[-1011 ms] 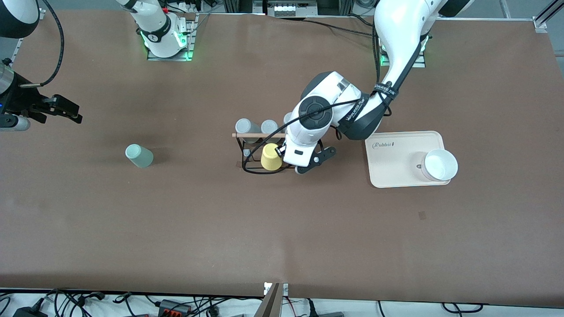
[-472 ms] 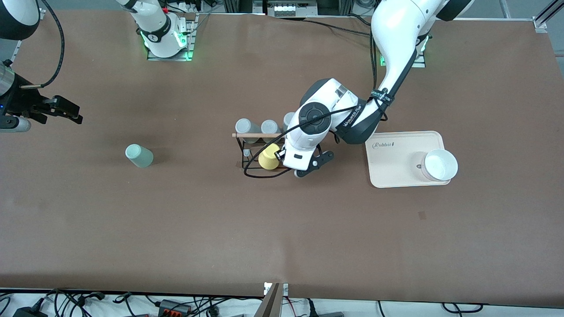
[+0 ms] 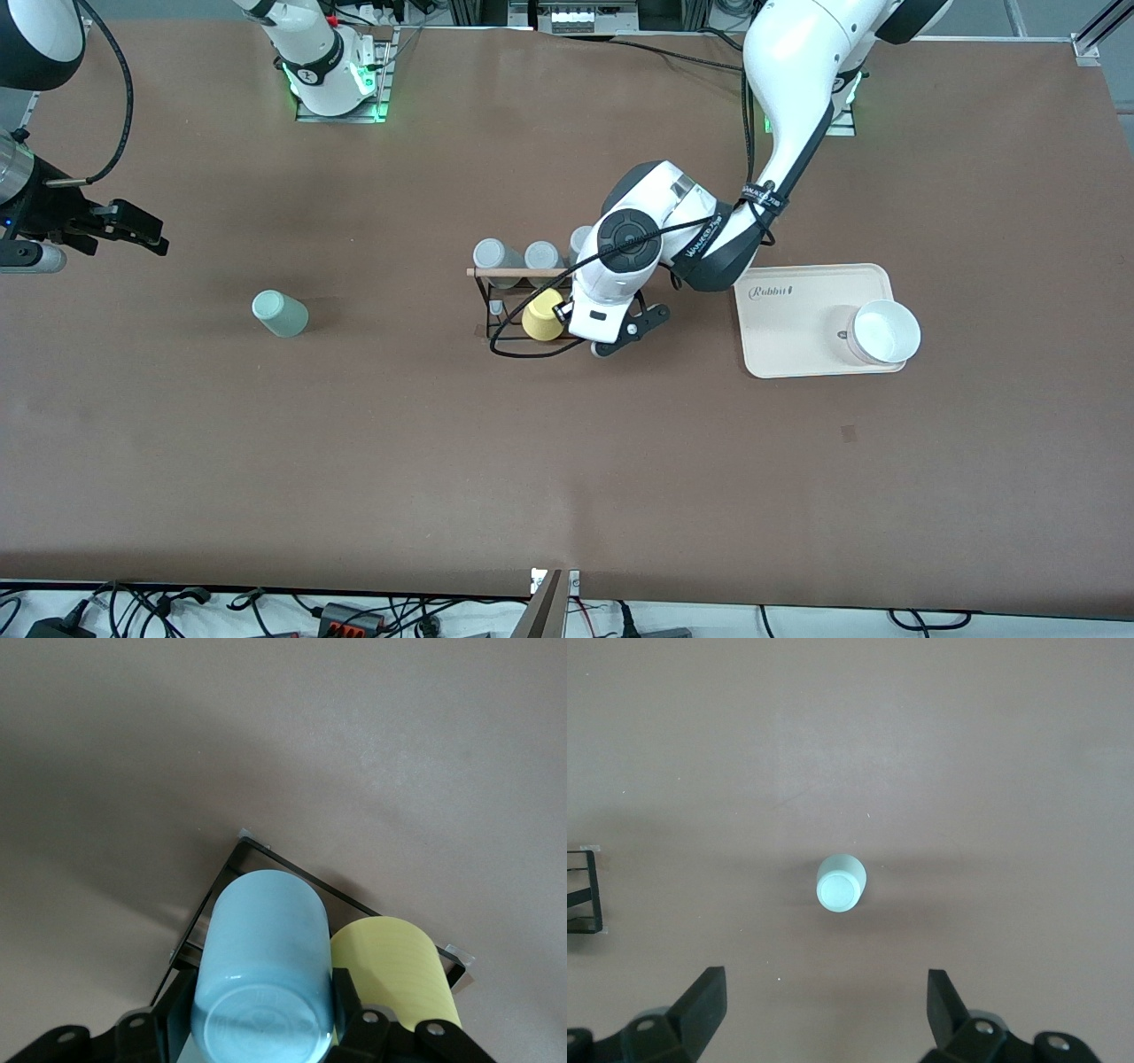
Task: Hang scattered cups on rack with three cups
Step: 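Lower the light blue cup onto the rack beside the yellow cup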
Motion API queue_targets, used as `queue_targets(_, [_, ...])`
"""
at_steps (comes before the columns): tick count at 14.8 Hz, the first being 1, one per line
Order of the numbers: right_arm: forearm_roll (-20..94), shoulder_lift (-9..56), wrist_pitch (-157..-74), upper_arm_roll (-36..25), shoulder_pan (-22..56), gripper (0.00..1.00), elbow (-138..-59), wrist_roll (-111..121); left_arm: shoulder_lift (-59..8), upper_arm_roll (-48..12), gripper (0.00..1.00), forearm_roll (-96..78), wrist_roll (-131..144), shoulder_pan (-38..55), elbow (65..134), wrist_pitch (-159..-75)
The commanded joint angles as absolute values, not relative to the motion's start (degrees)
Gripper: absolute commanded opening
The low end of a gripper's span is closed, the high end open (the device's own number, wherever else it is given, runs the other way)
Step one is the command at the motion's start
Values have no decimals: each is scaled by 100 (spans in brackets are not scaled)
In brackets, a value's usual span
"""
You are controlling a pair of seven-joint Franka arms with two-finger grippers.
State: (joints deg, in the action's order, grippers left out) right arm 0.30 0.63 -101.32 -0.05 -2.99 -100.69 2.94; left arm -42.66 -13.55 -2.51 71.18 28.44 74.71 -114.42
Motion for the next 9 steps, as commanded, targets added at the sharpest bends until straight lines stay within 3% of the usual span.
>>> queue_targets(1, [-44, 237, -10134, 35, -360, 100, -9967, 299, -4166, -1318, 100, -176, 7084, 2848, 7576, -11444])
queue_targets(3, [-53, 570, -10108, 35, -352, 100, -9949, 308, -4087, -1275, 100, -176, 7110, 2795, 7541, -11417])
queue_targets(9, [-9, 632, -10344, 53, -299, 100, -9984, 185, -3553, -1222, 100, 130, 7093, 2313, 7523, -10865])
